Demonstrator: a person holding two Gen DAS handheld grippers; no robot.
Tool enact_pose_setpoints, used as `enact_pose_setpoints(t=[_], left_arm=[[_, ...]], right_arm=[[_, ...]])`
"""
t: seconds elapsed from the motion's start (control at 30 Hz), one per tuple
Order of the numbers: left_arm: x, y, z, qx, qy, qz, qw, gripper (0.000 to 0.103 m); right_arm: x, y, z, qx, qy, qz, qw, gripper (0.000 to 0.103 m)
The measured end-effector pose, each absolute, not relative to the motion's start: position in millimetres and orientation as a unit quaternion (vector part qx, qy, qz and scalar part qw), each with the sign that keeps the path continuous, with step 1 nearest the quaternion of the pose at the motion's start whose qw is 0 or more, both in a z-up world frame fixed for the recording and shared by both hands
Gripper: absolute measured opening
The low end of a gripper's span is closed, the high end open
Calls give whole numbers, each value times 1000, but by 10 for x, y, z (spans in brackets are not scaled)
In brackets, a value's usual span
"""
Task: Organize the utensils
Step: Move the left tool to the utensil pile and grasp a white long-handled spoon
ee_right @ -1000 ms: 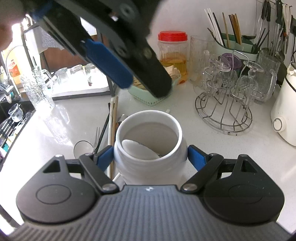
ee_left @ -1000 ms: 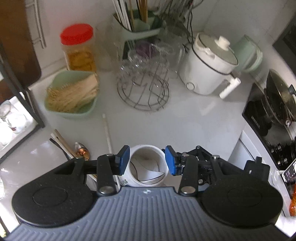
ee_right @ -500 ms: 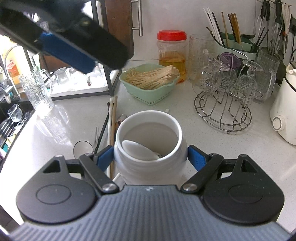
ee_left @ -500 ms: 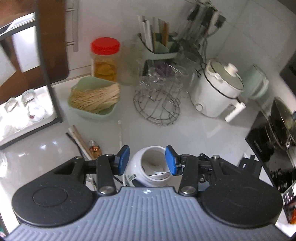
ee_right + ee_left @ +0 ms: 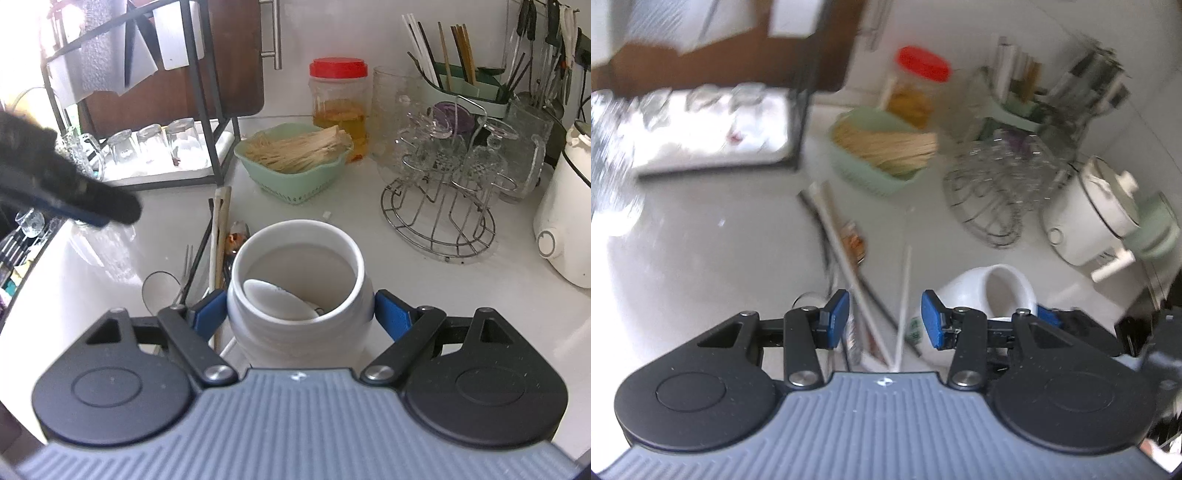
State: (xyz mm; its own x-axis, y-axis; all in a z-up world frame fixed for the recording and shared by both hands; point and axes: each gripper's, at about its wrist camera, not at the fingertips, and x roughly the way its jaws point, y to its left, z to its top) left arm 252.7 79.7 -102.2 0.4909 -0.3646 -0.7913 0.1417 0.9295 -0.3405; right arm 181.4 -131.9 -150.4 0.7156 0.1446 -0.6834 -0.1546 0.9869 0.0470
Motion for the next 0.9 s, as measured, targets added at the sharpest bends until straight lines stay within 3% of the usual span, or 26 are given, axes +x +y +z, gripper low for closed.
enact_pose_setpoints(t=[0.67,0.9], left_arm=[[2824,1240,-2057,-163,512,-90,839,47],[2921,1202,-2176,-171,514,-104,834,33]], right_arm=[[1864,-1381,-1462,-15,392,89,915,89],[1866,-1384,-1466,-16,392,92,915,89]])
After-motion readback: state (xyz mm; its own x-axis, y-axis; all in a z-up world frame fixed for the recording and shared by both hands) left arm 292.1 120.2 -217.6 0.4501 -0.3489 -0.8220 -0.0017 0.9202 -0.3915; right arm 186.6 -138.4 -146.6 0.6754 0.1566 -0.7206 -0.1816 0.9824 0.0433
